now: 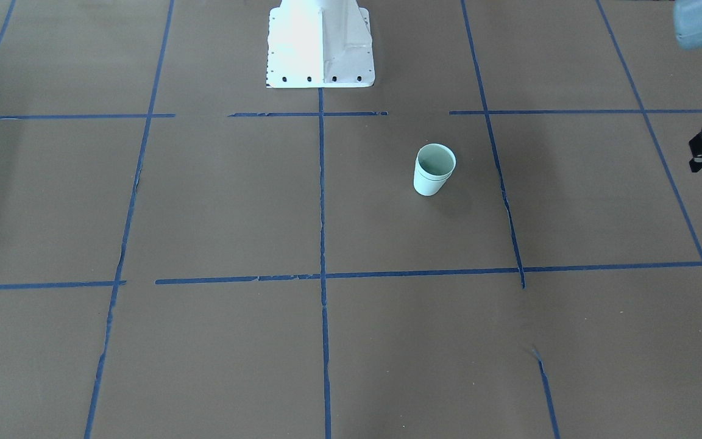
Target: Stack cups
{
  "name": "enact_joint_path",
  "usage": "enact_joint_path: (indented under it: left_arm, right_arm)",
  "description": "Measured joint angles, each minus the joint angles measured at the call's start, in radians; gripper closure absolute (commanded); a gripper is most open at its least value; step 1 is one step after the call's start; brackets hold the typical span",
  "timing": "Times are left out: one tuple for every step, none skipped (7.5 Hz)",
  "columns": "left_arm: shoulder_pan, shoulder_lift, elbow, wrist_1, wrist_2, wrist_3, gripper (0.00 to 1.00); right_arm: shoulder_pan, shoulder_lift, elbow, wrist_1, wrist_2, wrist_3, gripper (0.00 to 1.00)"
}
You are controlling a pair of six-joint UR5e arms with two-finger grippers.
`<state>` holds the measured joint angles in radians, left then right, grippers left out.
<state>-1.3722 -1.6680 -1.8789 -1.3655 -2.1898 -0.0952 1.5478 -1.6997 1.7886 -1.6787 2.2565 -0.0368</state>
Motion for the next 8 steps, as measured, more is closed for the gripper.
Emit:
enact_joint_path:
  left_arm:
    - [-0.065,0.049,0.044,-0.032,-0.003,0.106,0.0]
    - [-0.118,0.082,0.092,-0.074,-0.011,0.172,0.0]
    - [-0.152,0.097,0.147,-0.115,-0.037,0.211,0.0]
    - [-0.167,0.102,0.191,-0.144,-0.068,0.229,0.0]
    - [-0.173,0.104,0.217,-0.163,-0.085,0.235,0.0]
    - [-0.175,0.105,0.228,-0.172,-0.094,0.235,0.0]
    - [-0.179,0.109,0.236,-0.176,-0.112,0.234,0.0]
    - [-0.181,0.114,0.249,-0.178,-0.14,0.236,0.0]
  right_arm:
    - [0.0,0.0,0.0,0.0,0.0,0.0,0.0]
    - [0.0,0.0,0.0,0.0,0.0,0.0,0.0]
    - [0.0,0.0,0.0,0.0,0.0,0.0,0.0]
    - [0.0,0.0,0.0,0.0,0.0,0.0,0.0]
    - [0.0,0.0,0.0,0.0,0.0,0.0,0.0]
    - [0.0,0.0,0.0,0.0,0.0,0.0,0.0]
    - [0.0,0.0,0.0,0.0,0.0,0.0,0.0]
    - [0.0,0.0,0.0,0.0,0.0,0.0,0.0]
